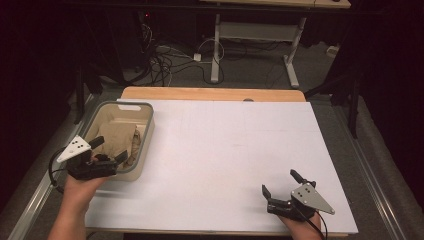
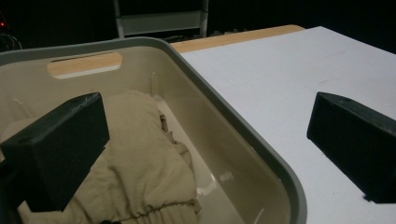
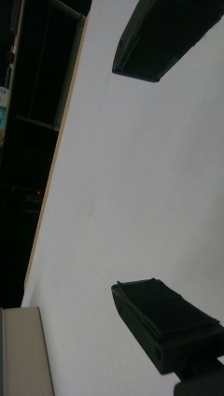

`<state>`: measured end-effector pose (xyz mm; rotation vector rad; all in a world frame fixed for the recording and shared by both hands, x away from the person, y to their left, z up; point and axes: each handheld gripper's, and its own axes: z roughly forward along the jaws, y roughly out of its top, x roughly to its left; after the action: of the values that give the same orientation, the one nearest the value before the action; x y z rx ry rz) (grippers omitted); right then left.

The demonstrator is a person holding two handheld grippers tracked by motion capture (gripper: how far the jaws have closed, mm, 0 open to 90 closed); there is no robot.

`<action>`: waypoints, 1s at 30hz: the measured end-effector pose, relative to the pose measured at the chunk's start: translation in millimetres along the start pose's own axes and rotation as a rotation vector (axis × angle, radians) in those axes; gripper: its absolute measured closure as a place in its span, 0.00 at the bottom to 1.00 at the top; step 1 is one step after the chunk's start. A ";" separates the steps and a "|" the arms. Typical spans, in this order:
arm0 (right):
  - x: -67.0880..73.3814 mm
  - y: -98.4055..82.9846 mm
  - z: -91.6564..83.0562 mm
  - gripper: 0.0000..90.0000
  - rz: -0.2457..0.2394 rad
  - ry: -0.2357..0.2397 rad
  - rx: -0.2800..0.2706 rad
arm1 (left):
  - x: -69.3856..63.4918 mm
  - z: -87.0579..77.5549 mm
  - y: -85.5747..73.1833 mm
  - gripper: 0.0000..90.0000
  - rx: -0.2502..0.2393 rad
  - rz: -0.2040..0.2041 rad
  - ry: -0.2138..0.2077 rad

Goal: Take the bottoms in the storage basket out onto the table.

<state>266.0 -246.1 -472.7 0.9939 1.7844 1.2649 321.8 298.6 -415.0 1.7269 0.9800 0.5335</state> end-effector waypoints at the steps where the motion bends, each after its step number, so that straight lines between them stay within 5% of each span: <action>1: 0.1 0.0 0.1 0.00 0.000 0.000 -0.001 | 1.2 -0.4 -0.1 0.00 0.005 0.000 0.004; 11: 0.1 0.0 0.0 0.00 -0.003 0.000 -0.002 | 12.7 -8.2 -1.1 0.00 0.007 0.002 0.057; 30: 0.8 -0.3 0.1 0.00 -0.004 0.000 0.002 | 50.4 -29.7 -13.4 0.00 -0.016 -0.102 0.124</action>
<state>265.7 -245.4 -473.1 0.9915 1.7867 1.2610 323.6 358.1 -421.6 1.6347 1.1423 0.5858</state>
